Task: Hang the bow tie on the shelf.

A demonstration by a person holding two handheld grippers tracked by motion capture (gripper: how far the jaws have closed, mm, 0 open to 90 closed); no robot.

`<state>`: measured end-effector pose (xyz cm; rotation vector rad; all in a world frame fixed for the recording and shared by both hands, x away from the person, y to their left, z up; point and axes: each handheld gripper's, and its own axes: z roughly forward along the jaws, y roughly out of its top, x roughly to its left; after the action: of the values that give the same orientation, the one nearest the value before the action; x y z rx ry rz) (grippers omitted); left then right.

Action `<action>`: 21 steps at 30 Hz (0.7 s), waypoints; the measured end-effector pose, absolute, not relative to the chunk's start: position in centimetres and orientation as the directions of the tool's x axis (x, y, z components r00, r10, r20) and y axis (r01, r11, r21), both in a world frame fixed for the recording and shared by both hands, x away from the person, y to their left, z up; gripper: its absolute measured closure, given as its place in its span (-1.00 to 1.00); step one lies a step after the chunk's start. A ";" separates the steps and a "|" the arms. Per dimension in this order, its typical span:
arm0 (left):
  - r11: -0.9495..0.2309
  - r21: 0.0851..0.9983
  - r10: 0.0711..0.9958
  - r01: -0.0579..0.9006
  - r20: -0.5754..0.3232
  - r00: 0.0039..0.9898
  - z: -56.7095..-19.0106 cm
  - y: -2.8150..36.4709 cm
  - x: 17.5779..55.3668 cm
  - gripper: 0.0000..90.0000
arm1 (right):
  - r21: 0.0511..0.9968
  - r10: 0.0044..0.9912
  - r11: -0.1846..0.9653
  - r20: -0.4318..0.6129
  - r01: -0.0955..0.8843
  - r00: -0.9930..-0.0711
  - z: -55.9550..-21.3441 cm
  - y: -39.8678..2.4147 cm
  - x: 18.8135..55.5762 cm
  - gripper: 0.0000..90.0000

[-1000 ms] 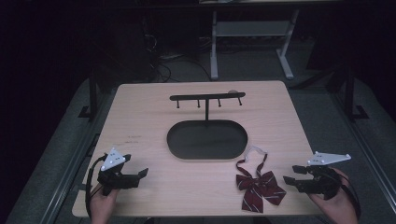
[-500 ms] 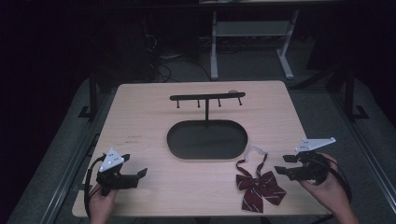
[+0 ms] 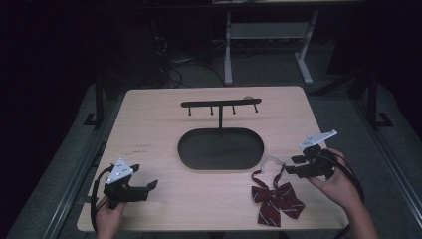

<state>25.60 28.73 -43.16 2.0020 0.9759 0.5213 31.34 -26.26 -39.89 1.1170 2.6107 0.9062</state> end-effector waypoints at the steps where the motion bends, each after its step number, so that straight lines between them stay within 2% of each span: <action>1: -0.369 0.816 0.786 0.446 0.019 0.617 -43.1 28.8 25.6 -0.71 | 0.581 0.701 0.543 0.083 0.606 -0.708 -40.0 -26.1 31.6 0.11; 9: -0.373 0.814 0.780 0.445 0.015 0.626 -43.1 28.7 25.6 -0.71 | 0.539 0.681 0.585 0.080 0.606 -0.728 -40.4 -24.8 34.0 0.14; 21: -0.367 0.816 0.775 0.446 0.004 0.632 -43.2 28.4 25.6 -0.71 | 0.480 0.699 0.590 0.098 0.649 -0.709 -42.0 -24.0 36.7 0.20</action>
<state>25.58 28.44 -43.16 2.0173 0.9563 0.4990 36.72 -23.99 -41.97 1.1520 2.7108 0.7565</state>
